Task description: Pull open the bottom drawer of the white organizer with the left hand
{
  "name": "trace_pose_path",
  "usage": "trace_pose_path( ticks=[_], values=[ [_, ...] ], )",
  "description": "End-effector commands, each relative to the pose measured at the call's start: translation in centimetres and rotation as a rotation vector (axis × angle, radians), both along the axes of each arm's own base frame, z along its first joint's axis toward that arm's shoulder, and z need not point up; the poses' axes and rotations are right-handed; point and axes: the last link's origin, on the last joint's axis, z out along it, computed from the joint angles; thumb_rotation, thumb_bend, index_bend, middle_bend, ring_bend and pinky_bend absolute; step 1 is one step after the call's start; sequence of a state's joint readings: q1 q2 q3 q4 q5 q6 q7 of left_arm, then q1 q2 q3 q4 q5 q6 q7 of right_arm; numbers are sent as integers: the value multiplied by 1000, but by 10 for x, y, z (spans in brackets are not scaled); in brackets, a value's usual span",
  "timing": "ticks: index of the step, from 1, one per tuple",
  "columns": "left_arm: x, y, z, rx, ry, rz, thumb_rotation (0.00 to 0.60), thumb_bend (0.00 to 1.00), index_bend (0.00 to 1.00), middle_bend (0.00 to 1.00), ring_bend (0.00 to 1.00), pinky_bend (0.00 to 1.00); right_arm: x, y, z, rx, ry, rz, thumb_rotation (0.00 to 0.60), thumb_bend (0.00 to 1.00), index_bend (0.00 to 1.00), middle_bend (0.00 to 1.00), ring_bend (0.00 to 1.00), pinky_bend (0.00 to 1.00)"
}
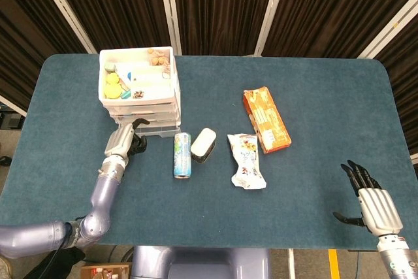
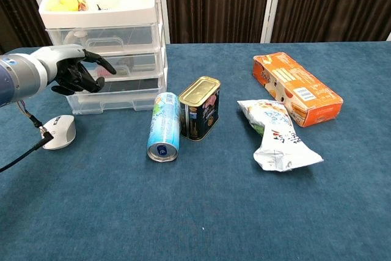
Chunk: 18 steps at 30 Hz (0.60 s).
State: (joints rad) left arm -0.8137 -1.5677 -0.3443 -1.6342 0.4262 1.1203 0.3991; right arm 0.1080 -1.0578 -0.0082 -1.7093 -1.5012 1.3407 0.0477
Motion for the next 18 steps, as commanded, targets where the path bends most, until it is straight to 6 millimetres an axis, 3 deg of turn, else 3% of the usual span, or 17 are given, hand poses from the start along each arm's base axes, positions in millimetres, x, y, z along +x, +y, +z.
trace_pose_path(
  ticks=[1,18],
  values=[
    [-2,11,-6,-32,108,33,600,638,238,1000,1000,1000,0,0,0,1,-1,-1,600,74,0,0,0,213],
    [-1,8,-28,-178,177,94,600,640,268,1000,1000,1000,0,0,0,3,-5,-3,600,75,0,0,0,213]
  ],
)
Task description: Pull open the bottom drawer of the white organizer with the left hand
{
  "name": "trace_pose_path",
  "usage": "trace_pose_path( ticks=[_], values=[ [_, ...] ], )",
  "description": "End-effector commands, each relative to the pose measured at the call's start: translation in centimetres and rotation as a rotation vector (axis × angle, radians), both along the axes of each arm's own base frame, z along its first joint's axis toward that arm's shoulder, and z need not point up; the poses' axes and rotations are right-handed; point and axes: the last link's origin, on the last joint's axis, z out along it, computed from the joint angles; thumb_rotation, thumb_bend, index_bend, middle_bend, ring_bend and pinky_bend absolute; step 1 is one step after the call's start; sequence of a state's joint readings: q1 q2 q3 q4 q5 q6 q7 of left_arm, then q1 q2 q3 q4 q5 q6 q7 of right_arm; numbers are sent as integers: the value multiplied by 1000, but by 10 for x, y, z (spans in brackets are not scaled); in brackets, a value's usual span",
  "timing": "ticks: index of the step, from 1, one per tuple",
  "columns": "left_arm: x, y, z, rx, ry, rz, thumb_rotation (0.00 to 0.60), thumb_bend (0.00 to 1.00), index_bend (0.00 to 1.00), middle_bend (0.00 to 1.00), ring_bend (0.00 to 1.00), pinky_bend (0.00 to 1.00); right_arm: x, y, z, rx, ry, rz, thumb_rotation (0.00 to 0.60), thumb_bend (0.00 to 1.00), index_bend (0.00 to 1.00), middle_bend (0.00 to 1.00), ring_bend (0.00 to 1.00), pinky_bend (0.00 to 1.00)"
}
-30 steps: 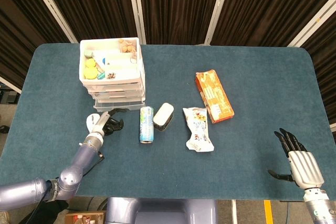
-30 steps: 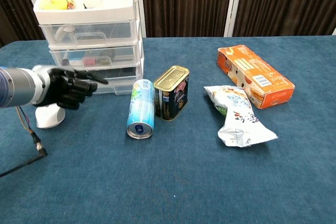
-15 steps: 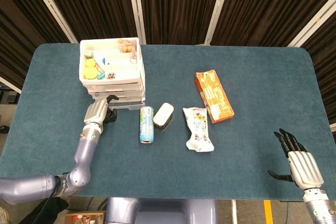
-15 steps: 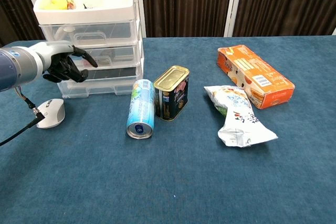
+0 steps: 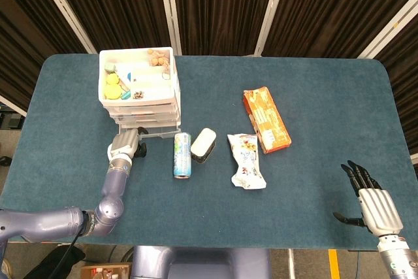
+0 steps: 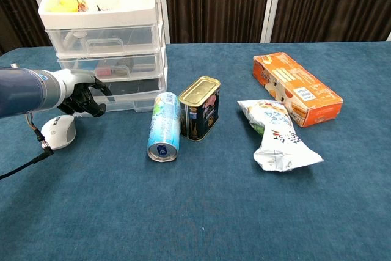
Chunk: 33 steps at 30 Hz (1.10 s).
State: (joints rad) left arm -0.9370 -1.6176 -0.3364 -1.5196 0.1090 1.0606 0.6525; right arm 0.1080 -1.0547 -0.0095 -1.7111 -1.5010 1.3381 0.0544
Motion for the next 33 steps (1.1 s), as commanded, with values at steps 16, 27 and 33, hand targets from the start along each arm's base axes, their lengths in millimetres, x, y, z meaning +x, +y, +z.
trace_pose_path(
  ticks=[16,27,33],
  values=[
    [-1,-24,2,-64,-52,-18,600,642,285,1000,1000,1000,1,1,-1,0,4,4,600,74,0,0,0,213],
    [2,-33,3,-96,-92,-30,600,643,292,1000,1000,1000,1,1,-1,0,4,5,600,74,0,0,0,213],
    [5,-39,4,-113,-121,-37,600,644,296,1000,1000,1000,1,1,-1,0,4,5,600,75,0,0,0,213]
  ],
)
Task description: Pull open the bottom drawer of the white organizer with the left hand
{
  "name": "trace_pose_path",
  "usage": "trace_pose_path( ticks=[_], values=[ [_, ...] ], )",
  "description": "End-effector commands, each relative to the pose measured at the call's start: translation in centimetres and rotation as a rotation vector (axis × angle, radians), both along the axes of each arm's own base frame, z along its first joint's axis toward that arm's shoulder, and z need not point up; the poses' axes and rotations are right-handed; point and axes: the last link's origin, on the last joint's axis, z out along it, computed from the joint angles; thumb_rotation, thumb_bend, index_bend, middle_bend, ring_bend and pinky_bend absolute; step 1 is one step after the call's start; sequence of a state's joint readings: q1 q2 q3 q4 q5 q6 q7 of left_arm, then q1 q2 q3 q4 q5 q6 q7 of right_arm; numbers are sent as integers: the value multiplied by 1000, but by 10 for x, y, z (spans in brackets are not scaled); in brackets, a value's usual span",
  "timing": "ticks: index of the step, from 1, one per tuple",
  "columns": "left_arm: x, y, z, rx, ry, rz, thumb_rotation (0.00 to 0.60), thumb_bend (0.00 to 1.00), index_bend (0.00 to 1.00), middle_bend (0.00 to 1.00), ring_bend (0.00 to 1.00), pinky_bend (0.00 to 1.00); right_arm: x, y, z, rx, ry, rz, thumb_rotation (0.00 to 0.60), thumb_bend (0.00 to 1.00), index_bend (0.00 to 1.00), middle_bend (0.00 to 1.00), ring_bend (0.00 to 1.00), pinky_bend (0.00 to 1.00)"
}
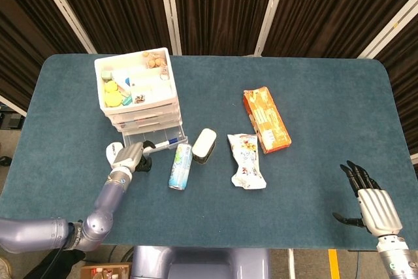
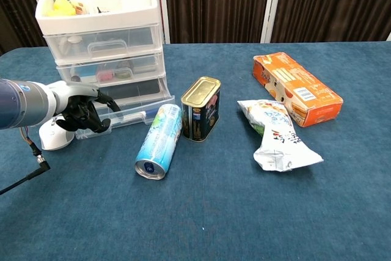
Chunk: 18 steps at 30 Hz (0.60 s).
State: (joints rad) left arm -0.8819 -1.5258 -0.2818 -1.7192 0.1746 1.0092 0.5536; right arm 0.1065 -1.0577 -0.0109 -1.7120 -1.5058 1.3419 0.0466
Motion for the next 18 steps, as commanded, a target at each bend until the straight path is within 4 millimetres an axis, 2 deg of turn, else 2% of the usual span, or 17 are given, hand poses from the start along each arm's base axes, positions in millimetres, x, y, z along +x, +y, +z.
trace_pose_path(
  ticks=[1,9,13,15,18],
  values=[
    [1,-2,1,-7,-12,-3,600,644,297,1000,1000,1000,0,0,0,0,0,0,600,75,0,0,0,213],
    [5,-8,1,-30,-23,-24,600,645,292,1000,1000,1000,0,0,0,0,-1,-1,600,75,0,0,0,213],
    [4,-7,2,-17,-13,-37,600,627,253,1000,1000,1000,0,0,0,-1,-2,0,600,74,0,0,0,213],
    [3,-6,3,-7,-8,-41,600,576,227,1000,1000,999,0,0,0,0,-3,-2,600,74,0,0,0,213],
    [1,-3,4,11,11,-58,600,446,172,1000,1000,994,0,0,0,0,-2,-2,600,75,0,0,0,213]
  ],
)
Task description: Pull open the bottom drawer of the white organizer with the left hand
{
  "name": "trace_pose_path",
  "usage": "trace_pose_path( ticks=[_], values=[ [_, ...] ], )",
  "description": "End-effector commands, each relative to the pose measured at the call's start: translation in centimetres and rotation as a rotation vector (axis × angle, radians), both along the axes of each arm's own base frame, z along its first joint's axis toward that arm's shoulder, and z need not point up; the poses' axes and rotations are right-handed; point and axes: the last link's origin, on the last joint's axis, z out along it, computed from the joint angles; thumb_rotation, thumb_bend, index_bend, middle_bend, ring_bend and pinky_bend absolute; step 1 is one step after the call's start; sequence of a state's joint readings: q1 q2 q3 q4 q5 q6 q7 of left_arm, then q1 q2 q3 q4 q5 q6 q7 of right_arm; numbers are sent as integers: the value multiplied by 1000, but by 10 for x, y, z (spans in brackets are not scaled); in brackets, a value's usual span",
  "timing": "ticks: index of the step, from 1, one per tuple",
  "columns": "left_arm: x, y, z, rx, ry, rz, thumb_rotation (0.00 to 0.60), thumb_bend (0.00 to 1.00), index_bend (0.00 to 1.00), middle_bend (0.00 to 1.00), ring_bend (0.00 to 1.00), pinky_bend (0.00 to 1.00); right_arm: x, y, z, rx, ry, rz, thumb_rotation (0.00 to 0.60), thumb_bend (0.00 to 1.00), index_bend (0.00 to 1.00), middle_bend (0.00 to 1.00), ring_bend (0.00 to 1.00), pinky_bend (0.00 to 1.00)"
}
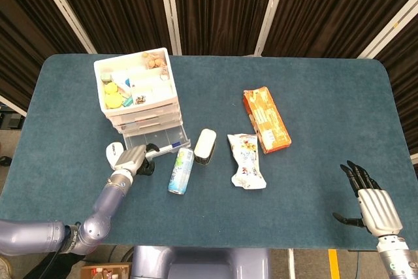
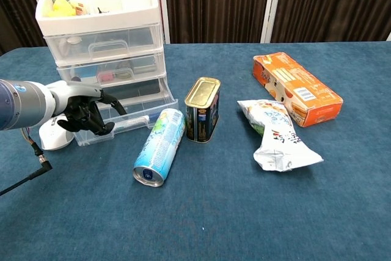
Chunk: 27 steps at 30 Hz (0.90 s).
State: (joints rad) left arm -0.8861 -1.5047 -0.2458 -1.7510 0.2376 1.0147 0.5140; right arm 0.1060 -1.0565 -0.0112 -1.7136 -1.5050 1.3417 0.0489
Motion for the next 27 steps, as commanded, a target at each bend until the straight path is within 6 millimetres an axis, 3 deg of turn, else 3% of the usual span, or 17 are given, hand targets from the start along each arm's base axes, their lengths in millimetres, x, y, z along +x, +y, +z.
trace_pose_path(
  ticks=[1,6,12,14,19,23,27],
  values=[
    [-2,2,1,17,20,-16,600,396,150,1000,999,992,0,0,0,0,1,1,600,75,0,0,0,213],
    [-4,3,3,45,40,-46,600,223,114,1000,981,978,0,0,0,1,2,0,600,74,0,0,0,213],
    [-1,0,16,102,40,-116,600,196,112,934,890,906,-1,0,0,1,4,0,600,75,0,0,0,213],
    [-1,-6,25,143,47,-173,600,196,111,856,817,842,-1,0,1,-1,5,0,600,74,0,0,0,213],
    [-14,-38,64,278,90,-334,600,196,112,508,485,692,-2,-1,2,-10,10,1,600,74,0,0,0,213],
    [-43,-73,94,337,113,-371,600,185,110,270,244,415,-2,-2,3,-19,16,5,600,74,0,0,0,213],
    [-80,-104,122,386,195,-391,600,93,91,63,28,190,-3,-3,3,-32,31,8,600,74,0,0,0,192]
  ],
)
